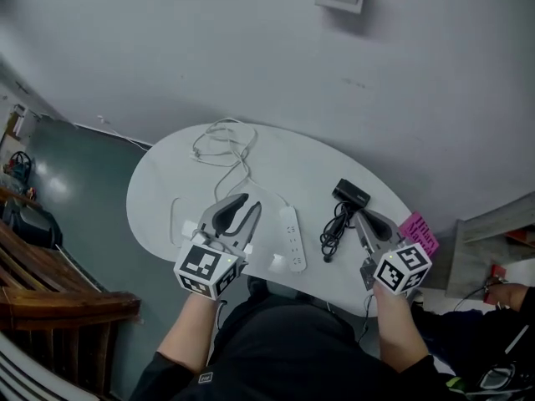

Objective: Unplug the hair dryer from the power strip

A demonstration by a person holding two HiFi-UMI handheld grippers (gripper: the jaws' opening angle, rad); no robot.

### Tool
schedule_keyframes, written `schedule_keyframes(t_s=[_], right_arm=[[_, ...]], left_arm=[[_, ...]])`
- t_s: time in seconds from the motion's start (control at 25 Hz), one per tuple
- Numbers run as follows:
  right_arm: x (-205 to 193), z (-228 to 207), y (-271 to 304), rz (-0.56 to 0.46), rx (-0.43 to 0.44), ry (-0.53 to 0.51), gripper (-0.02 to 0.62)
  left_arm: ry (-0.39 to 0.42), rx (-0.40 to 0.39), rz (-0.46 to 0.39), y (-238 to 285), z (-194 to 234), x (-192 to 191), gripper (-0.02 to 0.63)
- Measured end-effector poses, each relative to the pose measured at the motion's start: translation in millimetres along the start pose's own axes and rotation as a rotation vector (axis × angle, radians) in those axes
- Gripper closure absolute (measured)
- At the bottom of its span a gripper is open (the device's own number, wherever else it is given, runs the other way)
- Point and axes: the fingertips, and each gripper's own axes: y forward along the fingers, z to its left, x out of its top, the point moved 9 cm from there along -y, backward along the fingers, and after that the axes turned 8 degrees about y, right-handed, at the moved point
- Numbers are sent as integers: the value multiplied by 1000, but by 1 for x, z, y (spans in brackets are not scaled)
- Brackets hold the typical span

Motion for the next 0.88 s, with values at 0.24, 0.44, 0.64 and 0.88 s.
schedule_keyframes(t_s=[0.24,0.44,0.64,0.88], right_arm=[[49,39,22,-133,30,-118,555],[92,74,32,-216,62,-213,557],[122,102,31,-310,89,-261,557],[128,111,31,-357,72,-269,558]], left_arm=[[10,46,-28,-15,43,11,520],[44,97,-73,-16,73,31,525],[66,130,-149,-22,81,57,525],[82,148,-208,-22,74,74,528]])
